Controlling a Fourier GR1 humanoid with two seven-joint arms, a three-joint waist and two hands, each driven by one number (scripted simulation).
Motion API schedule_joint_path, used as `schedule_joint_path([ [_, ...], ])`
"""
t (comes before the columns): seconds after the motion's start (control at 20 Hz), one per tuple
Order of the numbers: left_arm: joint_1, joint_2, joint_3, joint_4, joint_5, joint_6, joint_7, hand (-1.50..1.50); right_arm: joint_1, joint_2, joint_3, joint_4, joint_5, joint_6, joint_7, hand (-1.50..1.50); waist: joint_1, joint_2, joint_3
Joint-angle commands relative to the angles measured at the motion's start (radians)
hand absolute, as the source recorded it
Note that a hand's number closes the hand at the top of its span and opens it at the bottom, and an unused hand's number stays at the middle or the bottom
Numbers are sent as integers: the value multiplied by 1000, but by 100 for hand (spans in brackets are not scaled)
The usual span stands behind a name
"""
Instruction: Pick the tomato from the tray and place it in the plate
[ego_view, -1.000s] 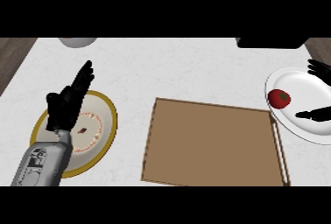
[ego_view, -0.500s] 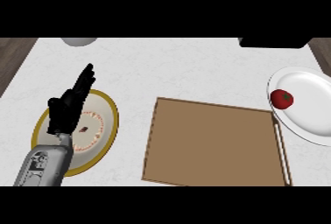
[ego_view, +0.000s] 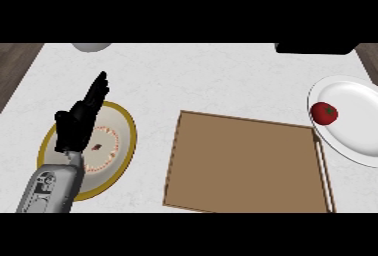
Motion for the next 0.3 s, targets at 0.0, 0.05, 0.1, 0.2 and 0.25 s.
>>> schedule_joint_path([
  [0.0,-2,2,9,-18,13,-5,11,0,45,-19,-10,-1,-13,128,-93,-150,2,-2,2],
  [0.05,-15,2,11,5,11,-4,9,0,55,-14,-12,-5,-15,126,-101,-150,-7,1,3],
  [0.1,-12,10,12,0,13,-13,7,0,38,-37,-16,-7,-20,144,-72,-150,1,0,2],
  [0.2,-18,-28,-22,-2,-7,9,19,0,51,-8,-16,-13,-21,103,-76,-150,0,3,4],
  [0.25,-12,24,35,18,27,-22,-10,0,57,-21,-21,-14,-28,128,-78,-150,1,3,2],
])
